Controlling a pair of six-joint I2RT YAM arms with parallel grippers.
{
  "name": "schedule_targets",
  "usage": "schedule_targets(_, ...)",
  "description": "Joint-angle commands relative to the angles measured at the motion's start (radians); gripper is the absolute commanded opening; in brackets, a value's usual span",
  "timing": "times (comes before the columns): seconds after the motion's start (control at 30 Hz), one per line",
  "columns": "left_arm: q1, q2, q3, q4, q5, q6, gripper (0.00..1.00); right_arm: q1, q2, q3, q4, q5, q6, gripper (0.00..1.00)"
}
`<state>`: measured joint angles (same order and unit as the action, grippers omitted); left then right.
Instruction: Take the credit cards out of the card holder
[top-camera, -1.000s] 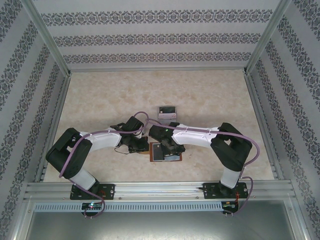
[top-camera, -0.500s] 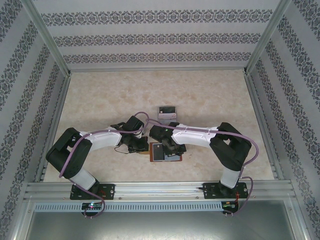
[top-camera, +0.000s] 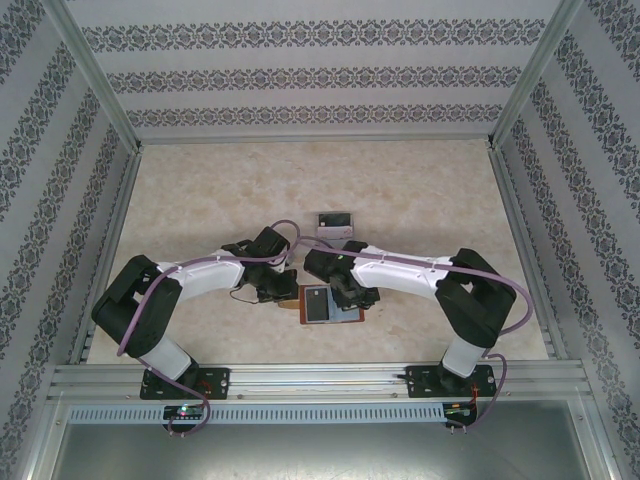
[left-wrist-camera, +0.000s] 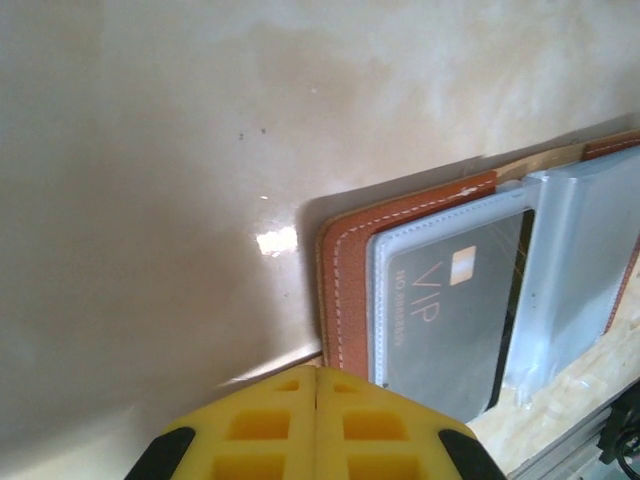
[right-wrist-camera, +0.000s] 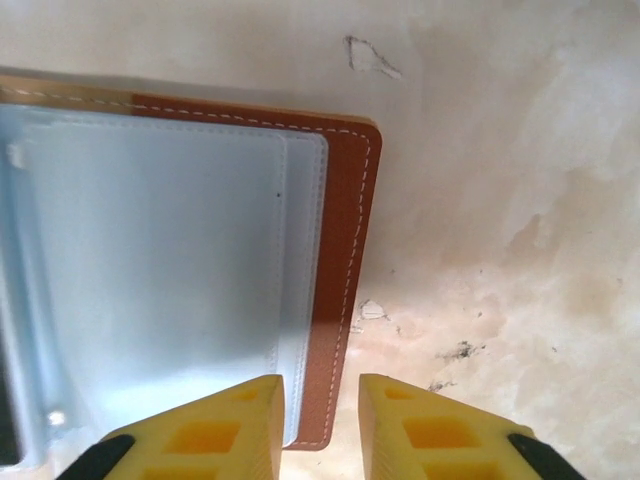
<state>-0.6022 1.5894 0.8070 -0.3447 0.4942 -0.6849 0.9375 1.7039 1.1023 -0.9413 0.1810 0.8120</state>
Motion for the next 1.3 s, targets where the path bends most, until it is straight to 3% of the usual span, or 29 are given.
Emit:
schedule_targets(0.0,-0.015,-0.032,0.04,-0.043,0.009,0.004,0.04,-0.018,-0.055,-0.023,0.04,-0.054,-0.002,0.25)
schedule_targets(0.37,-0.073,-0.001,0.044,0.014,0.037,-0.045,0.01,-0.043,-0.119,-0.08,0.253,-0.243,0.02,0.14)
schedule_targets(0.7,-0.113,0.048,0.028,0.085,0.037,-0.082,0.0,-0.075,-0.1,-0.148,0.444,-0.39,0.063,0.13)
schedule_targets(1.27,-0.114,0.08,-0.004,0.066,0.009,-0.068,0.0,-0.09,-0.034,-0.166,0.501,-0.416,0.068,0.16)
